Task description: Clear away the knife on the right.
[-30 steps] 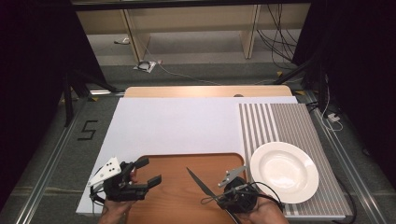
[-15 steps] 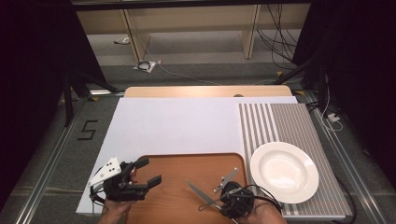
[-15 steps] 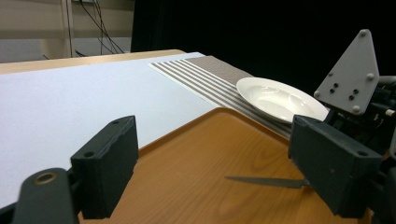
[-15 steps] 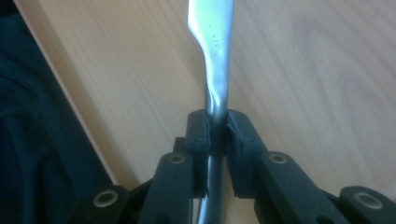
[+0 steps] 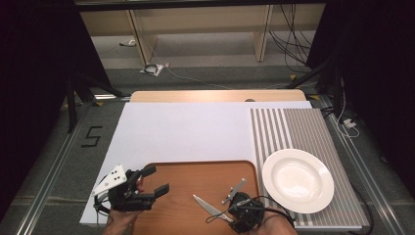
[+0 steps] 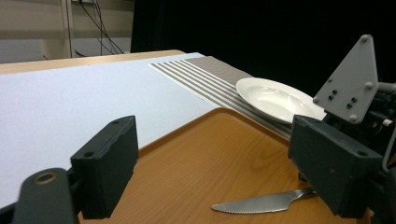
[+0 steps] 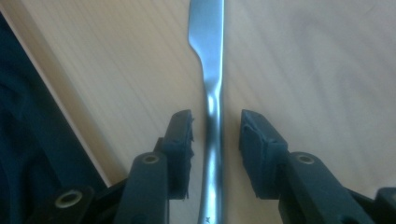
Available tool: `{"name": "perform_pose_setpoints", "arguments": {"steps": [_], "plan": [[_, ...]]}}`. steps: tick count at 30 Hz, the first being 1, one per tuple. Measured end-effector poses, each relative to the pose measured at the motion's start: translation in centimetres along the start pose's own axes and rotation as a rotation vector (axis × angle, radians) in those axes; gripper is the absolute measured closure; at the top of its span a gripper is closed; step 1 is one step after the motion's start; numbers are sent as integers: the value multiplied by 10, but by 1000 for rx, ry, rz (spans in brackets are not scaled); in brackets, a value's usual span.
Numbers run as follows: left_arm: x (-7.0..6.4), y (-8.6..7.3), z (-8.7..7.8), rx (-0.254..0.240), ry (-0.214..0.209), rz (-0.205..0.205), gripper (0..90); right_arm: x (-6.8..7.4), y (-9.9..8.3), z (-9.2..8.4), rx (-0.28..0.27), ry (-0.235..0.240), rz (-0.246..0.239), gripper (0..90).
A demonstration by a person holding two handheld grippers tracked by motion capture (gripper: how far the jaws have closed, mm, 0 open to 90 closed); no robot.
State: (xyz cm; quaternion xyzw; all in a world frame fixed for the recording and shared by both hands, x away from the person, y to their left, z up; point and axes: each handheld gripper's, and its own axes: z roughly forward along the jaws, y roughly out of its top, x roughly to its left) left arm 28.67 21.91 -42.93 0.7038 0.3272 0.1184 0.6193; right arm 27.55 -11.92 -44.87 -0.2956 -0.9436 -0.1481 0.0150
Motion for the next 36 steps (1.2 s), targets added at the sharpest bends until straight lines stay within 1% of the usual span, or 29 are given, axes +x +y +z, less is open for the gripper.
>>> {"name": "perform_pose_setpoints", "arguments": {"steps": [2,4,7,8,9,10,13,17,21,24,25,26,28,30,36], "plan": [[0,0,0,1,0,0,161,3,0,-4,-54,-8,-21,640],[0,0,0,1,0,-1,160,7,-1,-7,-102,-1,-47,665],[0,0,0,1,-1,-2,161,14,-1,-8,-161,-3,-76,761],[0,0,0,1,-2,-2,161,16,-2,-7,-179,-5,-90,809],[0,0,0,2,-2,-3,160,18,-3,-5,-194,-15,-107,836],[0,0,0,1,-2,-4,160,18,-3,-3,-200,-16,-111,859],[0,0,0,2,-3,-3,160,19,-4,4,-197,-21,-123,891],[0,-1,1,3,-2,-5,160,18,-6,13,-176,-34,-133,900],[0,0,0,3,-3,-4,161,18,-7,16,-153,-52,-148,900],[0,0,0,3,-2,-4,160,18,-8,16,-150,-64,-147,900],[0,0,0,1,-2,-4,160,17,-8,16,-156,-72,-154,900],[0,0,0,1,-2,-5,161,17,-8,15,-150,-78,-144,900],[0,0,0,3,-2,-3,160,16,-9,15,-147,-94,-149,900],[0,0,0,2,-2,-3,161,15,-11,14,-149,-104,-141,900],[0,0,0,1,-3,-4,160,9,-17,11,-148,-126,-118,900]]}}
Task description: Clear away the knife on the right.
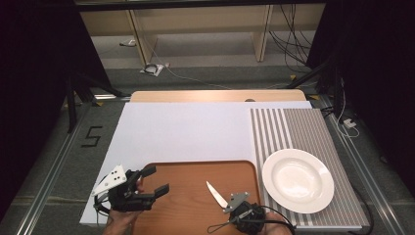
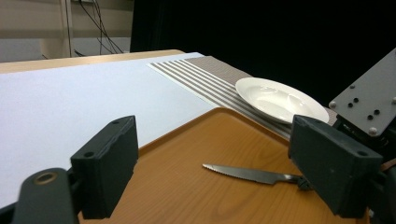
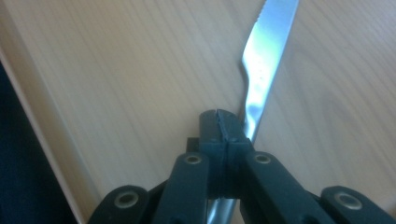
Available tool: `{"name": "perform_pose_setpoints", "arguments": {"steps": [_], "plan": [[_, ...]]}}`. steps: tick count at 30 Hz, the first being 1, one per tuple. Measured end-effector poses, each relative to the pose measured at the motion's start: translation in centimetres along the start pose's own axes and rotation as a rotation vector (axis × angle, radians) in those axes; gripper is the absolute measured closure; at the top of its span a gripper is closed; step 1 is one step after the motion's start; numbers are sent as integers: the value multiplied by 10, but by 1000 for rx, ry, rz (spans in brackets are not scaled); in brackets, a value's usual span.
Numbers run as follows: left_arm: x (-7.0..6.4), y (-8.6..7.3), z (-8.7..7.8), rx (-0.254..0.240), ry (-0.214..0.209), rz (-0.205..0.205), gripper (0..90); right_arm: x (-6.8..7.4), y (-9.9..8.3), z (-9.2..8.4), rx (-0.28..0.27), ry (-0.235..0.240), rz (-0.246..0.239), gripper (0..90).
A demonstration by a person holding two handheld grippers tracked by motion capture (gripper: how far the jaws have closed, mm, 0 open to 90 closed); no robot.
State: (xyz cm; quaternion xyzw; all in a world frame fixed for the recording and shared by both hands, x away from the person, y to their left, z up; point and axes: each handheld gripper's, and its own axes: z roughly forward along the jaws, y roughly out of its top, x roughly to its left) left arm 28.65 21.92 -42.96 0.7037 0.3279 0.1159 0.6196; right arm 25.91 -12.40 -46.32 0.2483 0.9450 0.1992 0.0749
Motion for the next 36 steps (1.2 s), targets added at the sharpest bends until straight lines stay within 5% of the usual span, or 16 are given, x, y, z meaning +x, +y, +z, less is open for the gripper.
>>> {"name": "perform_pose_setpoints", "arguments": {"steps": [36], "plan": [[0,0,1,3,0,2,160,-22,-32,-14,6,-53,102,900]]}}
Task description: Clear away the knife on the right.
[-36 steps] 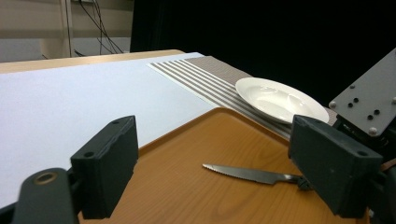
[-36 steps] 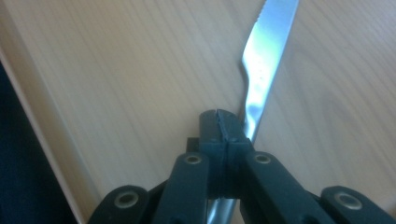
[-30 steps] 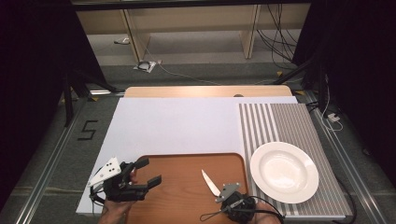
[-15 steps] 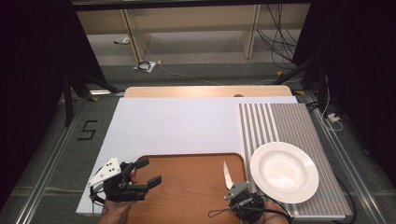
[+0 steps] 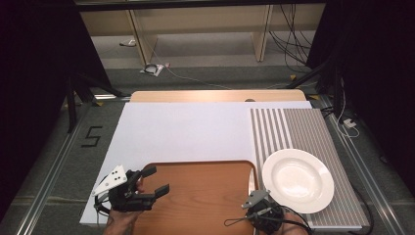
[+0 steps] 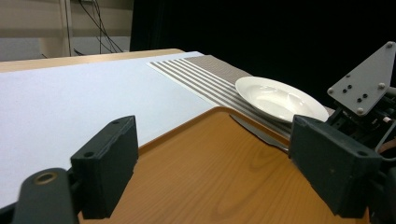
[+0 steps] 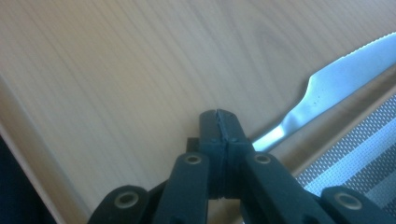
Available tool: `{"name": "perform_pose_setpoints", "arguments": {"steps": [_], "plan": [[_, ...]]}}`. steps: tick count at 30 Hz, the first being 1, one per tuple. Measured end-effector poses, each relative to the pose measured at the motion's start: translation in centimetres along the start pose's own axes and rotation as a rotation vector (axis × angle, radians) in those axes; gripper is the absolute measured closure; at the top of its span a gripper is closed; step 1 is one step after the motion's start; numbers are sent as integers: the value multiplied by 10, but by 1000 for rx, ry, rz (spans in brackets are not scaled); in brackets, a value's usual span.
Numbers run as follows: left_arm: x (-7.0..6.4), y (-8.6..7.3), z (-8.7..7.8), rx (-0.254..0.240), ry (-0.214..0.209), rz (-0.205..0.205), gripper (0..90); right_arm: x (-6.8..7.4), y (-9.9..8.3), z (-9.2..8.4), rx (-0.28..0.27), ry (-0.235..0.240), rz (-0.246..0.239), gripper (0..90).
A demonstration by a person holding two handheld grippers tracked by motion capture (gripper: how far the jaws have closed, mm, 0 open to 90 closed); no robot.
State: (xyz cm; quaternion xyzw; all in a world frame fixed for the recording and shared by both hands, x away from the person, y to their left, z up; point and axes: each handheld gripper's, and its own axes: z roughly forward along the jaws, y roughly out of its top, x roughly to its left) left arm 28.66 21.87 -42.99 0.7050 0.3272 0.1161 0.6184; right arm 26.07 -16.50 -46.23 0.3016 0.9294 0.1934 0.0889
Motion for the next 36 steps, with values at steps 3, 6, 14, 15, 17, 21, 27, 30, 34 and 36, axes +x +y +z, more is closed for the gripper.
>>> {"name": "perform_pose_setpoints", "arguments": {"steps": [3,6,14,15,17,21,27,30,34,36], "plan": [[0,0,0,0,0,0,160,-2,-1,-1,1,-7,5,900],[0,0,0,0,0,0,161,-4,-3,-1,-4,-15,12,900],[0,0,0,2,-1,3,161,-9,-4,-3,-51,-18,42,786],[0,0,0,3,-2,3,160,-11,-4,-5,-82,-11,59,768],[0,0,1,4,-2,4,160,-14,-4,-10,-147,-9,89,665],[0,0,0,4,-3,4,161,-20,-4,-17,-245,-34,137,522],[-1,0,1,5,-5,4,160,-25,-7,-27,-414,-60,188,379],[-1,0,1,5,-6,4,160,-28,-8,-32,-491,-64,212,330],[-1,0,1,7,-7,3,160,-30,-11,-37,-570,-67,240,288],[-1,0,1,9,-9,4,160,-30,-12,-39,-600,-78,248,275]]}}
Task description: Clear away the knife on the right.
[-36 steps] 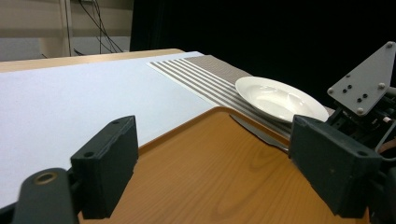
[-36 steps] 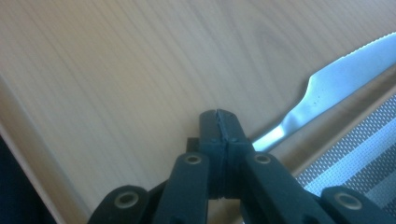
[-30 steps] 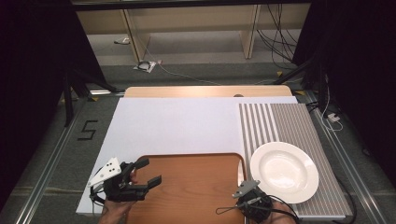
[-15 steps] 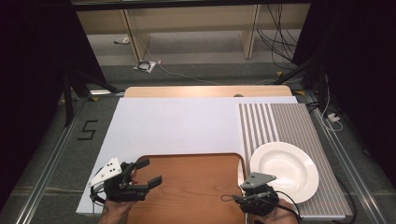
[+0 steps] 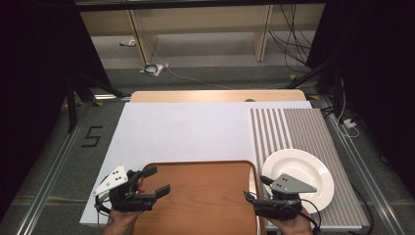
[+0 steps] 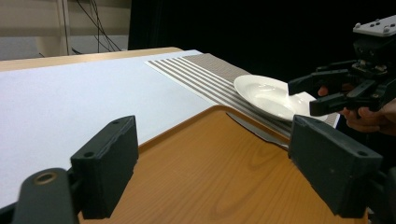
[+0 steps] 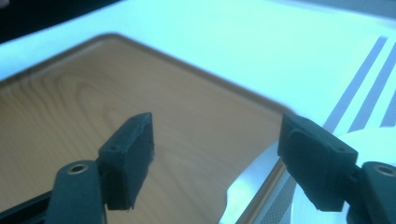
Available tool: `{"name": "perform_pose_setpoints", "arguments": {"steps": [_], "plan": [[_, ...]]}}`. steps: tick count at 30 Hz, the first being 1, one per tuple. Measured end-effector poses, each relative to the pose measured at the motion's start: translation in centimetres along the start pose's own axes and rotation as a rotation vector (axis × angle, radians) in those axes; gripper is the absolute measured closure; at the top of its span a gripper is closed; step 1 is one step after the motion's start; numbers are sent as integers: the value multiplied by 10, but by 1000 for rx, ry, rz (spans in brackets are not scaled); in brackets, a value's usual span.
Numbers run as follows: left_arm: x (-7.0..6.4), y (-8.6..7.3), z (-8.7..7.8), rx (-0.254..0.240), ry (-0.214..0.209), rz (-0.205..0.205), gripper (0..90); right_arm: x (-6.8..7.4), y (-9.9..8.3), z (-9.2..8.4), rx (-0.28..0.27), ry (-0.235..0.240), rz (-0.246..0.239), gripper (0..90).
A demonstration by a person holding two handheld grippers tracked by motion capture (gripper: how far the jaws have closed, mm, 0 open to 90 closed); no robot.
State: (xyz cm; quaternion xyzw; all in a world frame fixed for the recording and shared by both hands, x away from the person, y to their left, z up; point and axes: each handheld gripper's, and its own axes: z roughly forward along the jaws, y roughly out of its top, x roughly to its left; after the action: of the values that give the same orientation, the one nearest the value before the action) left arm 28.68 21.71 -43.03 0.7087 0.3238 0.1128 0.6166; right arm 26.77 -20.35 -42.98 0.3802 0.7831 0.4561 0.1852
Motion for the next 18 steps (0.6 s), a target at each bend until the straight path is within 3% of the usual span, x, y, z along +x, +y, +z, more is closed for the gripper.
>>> {"name": "perform_pose_setpoints", "arguments": {"steps": [9,18], "plan": [[0,0,0,4,-2,-1,160,-4,1,-7,-98,15,16,251],[0,0,2,16,-11,0,160,-9,0,-13,-143,10,19,231]]}}
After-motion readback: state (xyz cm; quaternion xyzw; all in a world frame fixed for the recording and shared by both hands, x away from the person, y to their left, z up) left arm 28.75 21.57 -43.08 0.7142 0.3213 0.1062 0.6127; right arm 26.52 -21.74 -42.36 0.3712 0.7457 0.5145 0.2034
